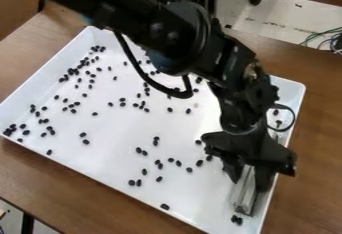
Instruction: Sweep into pile
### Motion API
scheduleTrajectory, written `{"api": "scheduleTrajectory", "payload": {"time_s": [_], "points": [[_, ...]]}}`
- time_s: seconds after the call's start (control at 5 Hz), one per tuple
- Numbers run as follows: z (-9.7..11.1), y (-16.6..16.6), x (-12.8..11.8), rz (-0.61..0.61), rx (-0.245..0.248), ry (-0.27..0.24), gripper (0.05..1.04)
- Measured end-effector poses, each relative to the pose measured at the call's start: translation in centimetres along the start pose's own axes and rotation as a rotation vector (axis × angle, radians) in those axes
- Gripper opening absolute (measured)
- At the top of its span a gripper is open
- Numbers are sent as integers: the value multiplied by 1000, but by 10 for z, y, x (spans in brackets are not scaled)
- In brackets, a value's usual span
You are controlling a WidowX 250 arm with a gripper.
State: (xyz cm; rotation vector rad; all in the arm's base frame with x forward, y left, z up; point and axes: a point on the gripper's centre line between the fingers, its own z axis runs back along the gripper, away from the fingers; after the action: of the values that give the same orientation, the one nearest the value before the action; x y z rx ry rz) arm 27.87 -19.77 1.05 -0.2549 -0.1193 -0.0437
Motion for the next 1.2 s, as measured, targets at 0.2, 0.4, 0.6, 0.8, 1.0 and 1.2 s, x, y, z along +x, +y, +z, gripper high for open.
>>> {"api": "scheduleTrajectory", "payload": {"time_s": [0.2, 0.4, 0.6, 0.8, 1.0, 1.2], "points": [[2, 19, 8, 23, 11, -5, 354], [4, 58, 10, 43, 73, -3, 354], [17, 109, 14, 55, 160, 1, 354], [29, 157, 11, 49, 232, 1, 354], [38, 206, 12, -3, 261, 3, 354], [50, 259, 6, -24, 294, -17, 354]]}}
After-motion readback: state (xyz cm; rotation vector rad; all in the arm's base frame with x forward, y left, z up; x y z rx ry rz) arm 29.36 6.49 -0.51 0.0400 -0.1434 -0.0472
